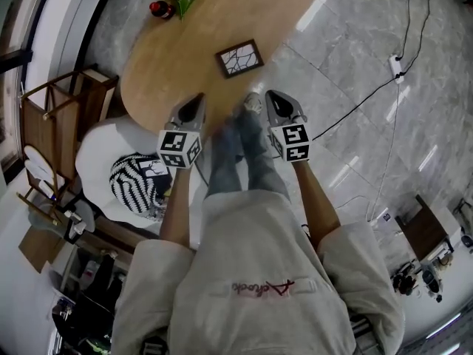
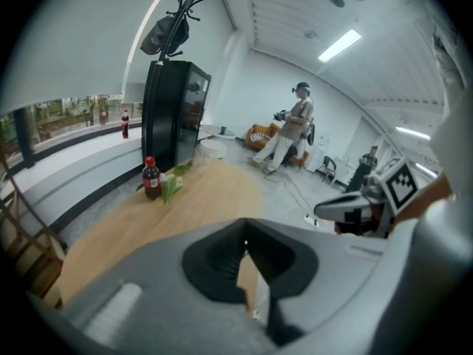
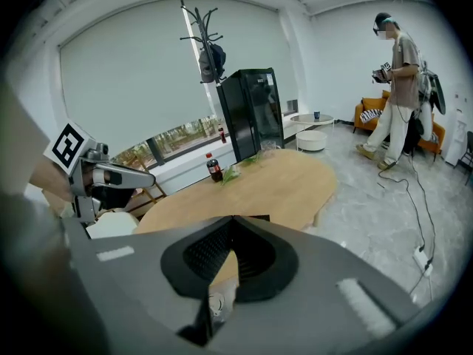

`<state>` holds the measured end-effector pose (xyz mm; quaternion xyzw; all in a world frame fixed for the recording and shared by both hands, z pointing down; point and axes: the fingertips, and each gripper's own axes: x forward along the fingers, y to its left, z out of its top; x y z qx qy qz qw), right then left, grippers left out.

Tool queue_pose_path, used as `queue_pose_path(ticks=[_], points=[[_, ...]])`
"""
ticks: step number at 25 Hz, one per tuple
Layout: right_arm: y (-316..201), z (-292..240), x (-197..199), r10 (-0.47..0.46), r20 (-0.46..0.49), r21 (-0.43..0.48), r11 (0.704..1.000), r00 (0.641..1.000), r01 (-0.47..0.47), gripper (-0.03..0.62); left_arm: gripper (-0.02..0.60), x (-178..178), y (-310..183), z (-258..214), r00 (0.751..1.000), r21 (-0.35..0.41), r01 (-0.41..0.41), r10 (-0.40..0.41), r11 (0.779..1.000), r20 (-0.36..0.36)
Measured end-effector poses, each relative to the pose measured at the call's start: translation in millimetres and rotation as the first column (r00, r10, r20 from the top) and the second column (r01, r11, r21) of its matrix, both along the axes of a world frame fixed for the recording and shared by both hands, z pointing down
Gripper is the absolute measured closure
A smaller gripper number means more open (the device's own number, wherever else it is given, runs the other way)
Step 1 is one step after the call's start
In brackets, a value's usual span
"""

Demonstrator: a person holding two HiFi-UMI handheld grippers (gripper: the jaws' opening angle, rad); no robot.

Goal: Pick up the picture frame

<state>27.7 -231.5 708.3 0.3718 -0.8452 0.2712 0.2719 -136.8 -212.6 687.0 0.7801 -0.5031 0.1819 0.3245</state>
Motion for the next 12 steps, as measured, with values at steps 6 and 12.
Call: queue_pose_path(ticks=[6,12], points=[[16.1,32.6,3.0,-0.018,-0.009,-0.030,0.999,1.000,0.018,0.591,0.581,5.5,17.3,33.3,1.000,-0.036,0.019,-0.020,0.999,-0.020],[35.0,66.6,9.9,-0.022,-0.017,-0.073,0.997,1.000,0.021,0.591,0.581,13.3,39.3,69.3,1.000,-0.084,0.010,-0.012,0.996,-0.025]])
